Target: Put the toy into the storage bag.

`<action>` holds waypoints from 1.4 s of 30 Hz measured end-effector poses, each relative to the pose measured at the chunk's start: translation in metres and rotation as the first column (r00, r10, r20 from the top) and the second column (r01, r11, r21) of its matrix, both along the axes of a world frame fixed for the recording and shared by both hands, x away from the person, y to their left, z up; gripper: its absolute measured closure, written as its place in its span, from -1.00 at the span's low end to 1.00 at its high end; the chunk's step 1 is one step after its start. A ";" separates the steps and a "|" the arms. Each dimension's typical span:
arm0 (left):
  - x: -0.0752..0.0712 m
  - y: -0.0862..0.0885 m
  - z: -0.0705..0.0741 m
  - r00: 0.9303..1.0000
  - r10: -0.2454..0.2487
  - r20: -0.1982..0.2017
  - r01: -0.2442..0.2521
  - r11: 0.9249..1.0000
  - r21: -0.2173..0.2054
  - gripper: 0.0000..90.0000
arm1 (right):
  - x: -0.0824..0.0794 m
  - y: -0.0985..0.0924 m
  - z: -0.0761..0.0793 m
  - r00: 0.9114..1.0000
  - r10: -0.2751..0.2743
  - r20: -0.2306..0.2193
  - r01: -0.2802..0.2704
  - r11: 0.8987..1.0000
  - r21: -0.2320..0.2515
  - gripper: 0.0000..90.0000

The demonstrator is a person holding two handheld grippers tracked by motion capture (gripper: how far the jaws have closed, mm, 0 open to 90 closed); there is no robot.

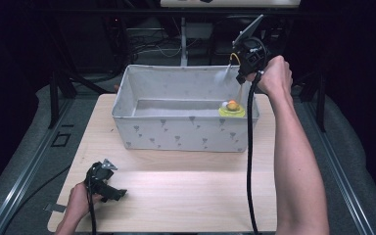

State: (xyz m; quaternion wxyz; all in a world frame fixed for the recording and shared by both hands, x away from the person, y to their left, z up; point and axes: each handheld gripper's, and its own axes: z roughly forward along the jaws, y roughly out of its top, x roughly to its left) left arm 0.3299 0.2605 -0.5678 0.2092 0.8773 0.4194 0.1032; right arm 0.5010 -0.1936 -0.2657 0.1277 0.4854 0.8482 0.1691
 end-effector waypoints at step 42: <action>0.001 -0.004 0.001 1.000 -0.016 0.002 0.016 1.000 0.003 -1.00 | -0.003 -0.013 -0.055 0.997 -0.013 -0.070 0.012 1.000 -0.019 0.96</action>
